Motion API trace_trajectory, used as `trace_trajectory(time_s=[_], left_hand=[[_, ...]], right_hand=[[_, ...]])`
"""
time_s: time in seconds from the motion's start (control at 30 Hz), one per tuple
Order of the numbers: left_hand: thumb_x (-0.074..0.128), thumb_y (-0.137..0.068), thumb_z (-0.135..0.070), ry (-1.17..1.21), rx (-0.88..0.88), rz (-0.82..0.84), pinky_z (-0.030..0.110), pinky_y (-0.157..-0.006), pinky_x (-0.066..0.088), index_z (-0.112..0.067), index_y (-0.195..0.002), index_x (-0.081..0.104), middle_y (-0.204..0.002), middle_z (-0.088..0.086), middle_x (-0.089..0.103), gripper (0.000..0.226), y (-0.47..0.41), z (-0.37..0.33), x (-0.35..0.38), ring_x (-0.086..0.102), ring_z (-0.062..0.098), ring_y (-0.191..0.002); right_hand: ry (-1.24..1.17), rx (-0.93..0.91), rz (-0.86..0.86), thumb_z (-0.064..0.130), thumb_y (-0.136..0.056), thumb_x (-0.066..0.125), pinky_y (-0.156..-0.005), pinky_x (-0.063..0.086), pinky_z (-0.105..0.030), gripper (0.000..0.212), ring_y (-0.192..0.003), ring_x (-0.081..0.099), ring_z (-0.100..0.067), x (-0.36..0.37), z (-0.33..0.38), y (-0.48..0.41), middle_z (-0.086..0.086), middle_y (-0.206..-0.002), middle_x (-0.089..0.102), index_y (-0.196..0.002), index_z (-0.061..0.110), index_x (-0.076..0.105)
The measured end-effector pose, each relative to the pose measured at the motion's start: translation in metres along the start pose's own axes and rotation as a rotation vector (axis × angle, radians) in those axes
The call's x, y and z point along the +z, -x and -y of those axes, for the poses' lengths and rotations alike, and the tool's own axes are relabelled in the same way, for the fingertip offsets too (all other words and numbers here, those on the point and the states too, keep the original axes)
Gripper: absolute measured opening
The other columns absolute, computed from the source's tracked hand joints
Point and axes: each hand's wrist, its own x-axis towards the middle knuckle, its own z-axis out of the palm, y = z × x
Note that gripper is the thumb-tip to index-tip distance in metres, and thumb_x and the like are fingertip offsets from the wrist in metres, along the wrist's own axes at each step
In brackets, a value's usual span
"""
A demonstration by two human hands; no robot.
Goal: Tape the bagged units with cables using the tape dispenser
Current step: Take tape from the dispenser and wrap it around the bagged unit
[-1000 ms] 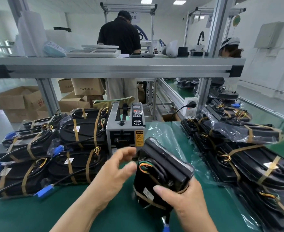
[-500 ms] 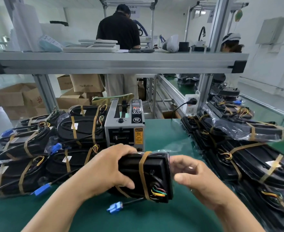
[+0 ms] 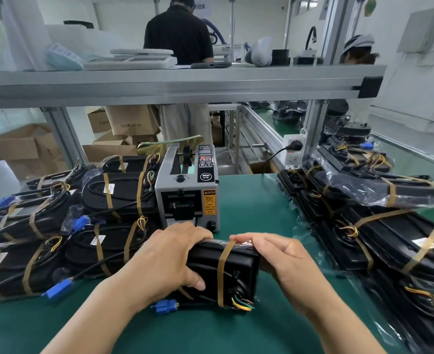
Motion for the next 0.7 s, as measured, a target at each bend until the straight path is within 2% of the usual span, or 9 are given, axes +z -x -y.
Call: trace_trajectory(time_s=[0.13, 0.23, 0.3, 0.33, 0.4, 0.47, 0.57, 0.6, 0.7], left_hand=[[0.088, -0.063, -0.043, -0.061, 0.009, -0.023, 0.023, -0.092, 0.029, -0.046, -0.127, 0.048, -0.111, -0.027, 0.048, 0.075, -0.003, -0.001, 0.006, 0.040, -0.004, -0.105], [0.084, -0.060, -0.053, -0.015, 0.043, 0.004, 0.020, -0.095, 0.023, -0.050, -0.132, 0.045, -0.116, -0.039, 0.039, 0.082, -0.006, 0.006, 0.008, 0.028, -0.018, -0.111], [0.078, -0.057, -0.064, 0.227, -0.031, -0.052, 0.017, -0.097, 0.029, -0.055, -0.130, 0.048, -0.120, -0.048, 0.039, 0.079, -0.006, 0.015, 0.006, 0.029, -0.026, -0.116], [0.075, -0.060, -0.066, 0.378, -0.101, -0.142, 0.016, -0.094, 0.035, -0.057, -0.122, 0.056, -0.119, -0.045, 0.049, 0.065, -0.008, 0.020, 0.006, 0.041, -0.023, -0.114], [0.070, -0.078, -0.056, 0.630, -0.322, -0.374, 0.020, -0.084, 0.045, -0.046, -0.097, 0.072, -0.101, -0.025, 0.071, 0.021, -0.019, 0.025, 0.006, 0.063, -0.006, -0.096], [0.065, -0.092, -0.040, 0.871, -0.554, -0.475, 0.027, -0.076, 0.048, -0.027, -0.085, 0.077, -0.081, -0.004, 0.075, 0.019, -0.033, 0.030, 0.008, 0.065, 0.013, -0.082], [0.062, -0.096, -0.027, 1.173, -0.756, -0.368, 0.027, -0.068, 0.043, -0.016, -0.090, 0.075, -0.071, -0.003, 0.068, 0.019, -0.053, 0.036, 0.012, 0.059, 0.013, -0.072], [0.061, -0.097, -0.025, 1.271, -0.805, -0.335, 0.026, -0.066, 0.042, -0.014, -0.091, 0.074, -0.071, -0.004, 0.068, 0.018, -0.058, 0.036, 0.011, 0.058, 0.010, -0.069], [0.061, -0.097, -0.022, 1.421, -0.880, -0.299, 0.022, -0.061, 0.037, -0.013, -0.095, 0.072, -0.075, -0.004, 0.070, 0.014, -0.072, 0.036, 0.010, 0.057, 0.005, -0.063]], right_hand=[[-0.010, -0.030, -0.245, 0.021, -0.105, 0.047, -0.096, 0.054, -0.043, 0.035, -0.097, 0.073, -0.018, 0.014, 0.000, -0.001, 0.002, -0.099, 0.079, -0.092, 0.024, 0.080], [-0.032, -0.048, -0.346, 0.020, -0.105, 0.047, -0.081, 0.053, -0.032, 0.038, -0.090, 0.074, -0.015, 0.021, -0.003, 0.002, 0.005, -0.095, 0.079, -0.087, 0.026, 0.079], [-0.038, -0.063, -0.397, 0.018, -0.105, 0.046, -0.080, 0.052, -0.030, 0.039, -0.090, 0.073, -0.012, 0.023, -0.005, 0.005, 0.006, -0.095, 0.078, -0.085, 0.029, 0.078], [-0.042, -0.071, -0.427, 0.017, -0.105, 0.046, -0.081, 0.051, -0.030, 0.040, -0.092, 0.073, -0.010, 0.024, -0.006, 0.007, 0.008, -0.096, 0.078, -0.086, 0.030, 0.078], [-0.060, -0.077, -0.489, 0.016, -0.105, 0.046, -0.084, 0.049, -0.028, 0.040, -0.094, 0.071, -0.005, 0.028, -0.007, 0.011, 0.011, -0.097, 0.078, -0.085, 0.031, 0.077], [-0.071, -0.089, -0.538, 0.017, -0.104, 0.047, -0.083, 0.049, -0.021, 0.039, -0.094, 0.070, 0.001, 0.035, -0.008, 0.016, 0.016, -0.097, 0.077, -0.084, 0.033, 0.076], [-0.061, -0.116, -0.557, 0.019, -0.104, 0.047, -0.075, 0.046, -0.004, 0.039, -0.094, 0.067, 0.009, 0.044, -0.006, 0.021, 0.022, -0.096, 0.076, -0.083, 0.036, 0.075], [-0.069, -0.120, -0.562, 0.020, -0.104, 0.047, -0.076, 0.045, -0.003, 0.038, -0.095, 0.067, 0.009, 0.046, -0.006, 0.022, 0.022, -0.097, 0.076, -0.083, 0.036, 0.074], [-0.101, -0.120, -0.608, 0.020, -0.104, 0.047, -0.083, 0.048, -0.017, 0.036, -0.099, 0.068, 0.005, 0.048, -0.007, 0.022, 0.020, -0.099, 0.076, -0.086, 0.036, 0.074]])
